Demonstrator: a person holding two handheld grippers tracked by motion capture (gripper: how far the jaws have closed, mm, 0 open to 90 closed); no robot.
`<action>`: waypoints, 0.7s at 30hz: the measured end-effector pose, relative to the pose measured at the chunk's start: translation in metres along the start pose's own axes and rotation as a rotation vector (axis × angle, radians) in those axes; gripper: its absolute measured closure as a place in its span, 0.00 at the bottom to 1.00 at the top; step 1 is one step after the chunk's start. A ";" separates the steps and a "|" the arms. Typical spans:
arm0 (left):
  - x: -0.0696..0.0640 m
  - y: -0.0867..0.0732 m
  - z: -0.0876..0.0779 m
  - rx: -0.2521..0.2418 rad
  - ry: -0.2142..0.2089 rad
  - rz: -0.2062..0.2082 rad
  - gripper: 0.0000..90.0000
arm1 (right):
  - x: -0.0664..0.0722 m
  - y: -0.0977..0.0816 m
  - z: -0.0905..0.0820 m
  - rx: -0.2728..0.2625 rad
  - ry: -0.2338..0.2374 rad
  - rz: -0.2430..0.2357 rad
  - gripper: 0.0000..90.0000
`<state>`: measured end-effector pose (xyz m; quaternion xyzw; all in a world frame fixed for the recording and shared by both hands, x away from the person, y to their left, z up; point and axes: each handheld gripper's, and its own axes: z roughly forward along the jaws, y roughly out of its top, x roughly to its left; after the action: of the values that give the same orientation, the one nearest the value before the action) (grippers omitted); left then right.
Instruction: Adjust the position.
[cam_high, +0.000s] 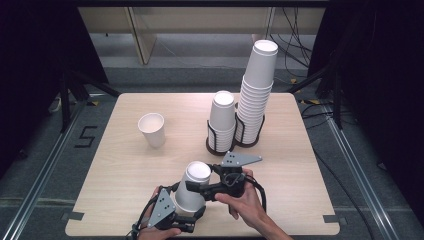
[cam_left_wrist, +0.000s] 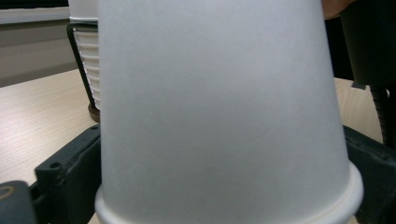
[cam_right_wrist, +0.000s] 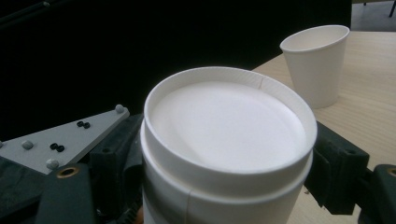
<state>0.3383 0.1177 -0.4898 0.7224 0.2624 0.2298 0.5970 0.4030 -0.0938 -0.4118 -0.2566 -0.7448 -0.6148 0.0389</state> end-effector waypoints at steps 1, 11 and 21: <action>0.000 0.000 0.000 0.000 0.000 0.000 0.04 | 0.000 0.000 0.000 0.003 -0.001 -0.001 0.26; 0.003 0.005 -0.003 0.029 -0.052 0.064 0.09 | -0.007 0.006 -0.009 0.088 0.041 0.000 0.23; 0.005 0.005 -0.006 0.077 -0.089 0.118 0.10 | -0.008 0.015 -0.021 0.147 0.042 -0.042 0.22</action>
<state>0.3387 0.1245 -0.4836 0.7686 0.2013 0.2220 0.5652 0.4107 -0.1144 -0.3965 -0.2246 -0.7921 -0.5644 0.0602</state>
